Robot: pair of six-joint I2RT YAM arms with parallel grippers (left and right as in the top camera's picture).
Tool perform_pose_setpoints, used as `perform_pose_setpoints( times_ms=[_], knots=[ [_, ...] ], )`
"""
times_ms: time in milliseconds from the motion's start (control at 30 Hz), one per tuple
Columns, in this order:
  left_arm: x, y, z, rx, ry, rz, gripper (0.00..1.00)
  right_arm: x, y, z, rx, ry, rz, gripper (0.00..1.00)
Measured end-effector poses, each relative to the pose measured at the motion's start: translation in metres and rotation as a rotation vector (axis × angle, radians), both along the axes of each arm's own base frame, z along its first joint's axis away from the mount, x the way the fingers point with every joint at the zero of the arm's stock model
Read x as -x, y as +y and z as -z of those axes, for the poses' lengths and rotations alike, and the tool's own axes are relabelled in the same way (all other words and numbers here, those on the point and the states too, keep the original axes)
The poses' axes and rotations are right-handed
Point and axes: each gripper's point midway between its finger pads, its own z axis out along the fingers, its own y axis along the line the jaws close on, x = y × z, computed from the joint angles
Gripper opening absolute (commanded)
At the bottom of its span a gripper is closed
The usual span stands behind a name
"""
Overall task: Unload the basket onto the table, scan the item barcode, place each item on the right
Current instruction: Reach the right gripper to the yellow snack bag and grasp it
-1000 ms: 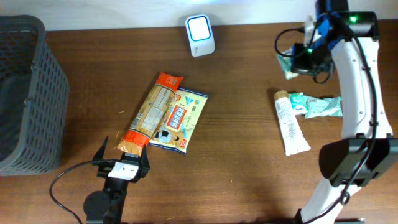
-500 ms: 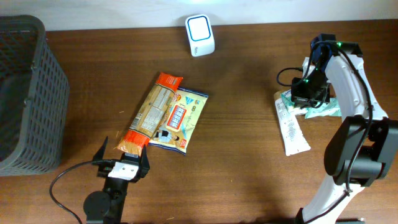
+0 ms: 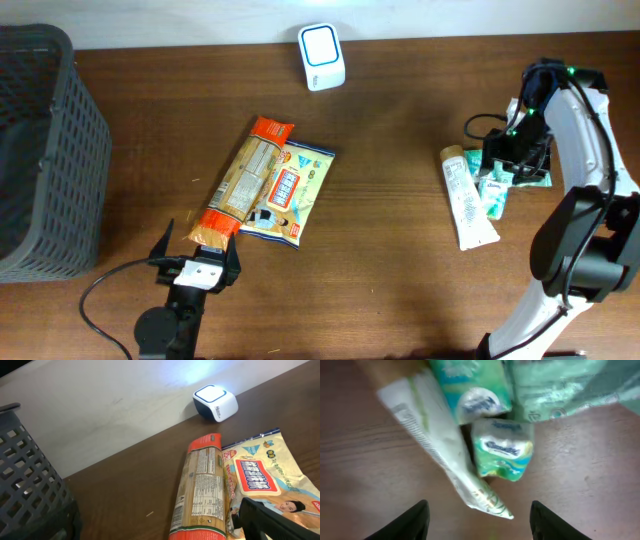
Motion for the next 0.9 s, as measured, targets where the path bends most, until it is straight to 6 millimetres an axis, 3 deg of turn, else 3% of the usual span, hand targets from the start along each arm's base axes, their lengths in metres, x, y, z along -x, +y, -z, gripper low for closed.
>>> perform_pose_setpoints(
  times_ms=[100, 167, 267, 300, 333, 400, 500, 733, 900],
  knots=[
    [0.000, 0.000, 0.000, 0.000, 0.000, 0.000, 0.99, -0.023, 0.030, -0.021, -0.130, -0.109, -0.076, 0.63],
    [0.000, 0.000, 0.000, 0.000, 0.000, 0.000, 0.99, -0.045, 0.083, -0.032, -0.259, -0.213, -0.191, 0.63],
    [0.000, 0.000, 0.000, 0.000, 0.000, 0.000, 0.99, -0.062, 0.156, -0.040, -0.349, -0.313, -0.344, 0.63],
    [0.000, 0.000, 0.000, 0.000, 0.000, 0.000, 0.99, -0.061, 0.190, -0.041, -0.374, -0.329, -0.408, 0.66],
    [0.000, 0.000, 0.000, 0.000, 0.000, 0.000, 0.99, -0.061, 0.206, -0.039, -0.382, -0.336, -0.431, 0.69],
    [0.000, 0.000, 0.000, 0.000, 0.000, 0.000, 0.99, -0.051, 0.248, -0.012, -0.410, -0.283, -0.464, 0.73],
    [0.000, 0.000, 0.000, 0.000, 0.000, 0.000, 0.99, -0.042, 0.270, 0.025, -0.419, -0.202, -0.467, 0.79],
    [0.000, 0.000, 0.000, 0.000, 0.000, 0.000, 0.99, -0.032, 0.319, 0.057, -0.441, -0.169, -0.510, 0.79],
    [0.000, 0.000, 0.000, 0.000, 0.000, 0.000, 0.99, -0.036, 0.328, 0.084, -0.447, -0.145, -0.477, 0.79]
  ],
)
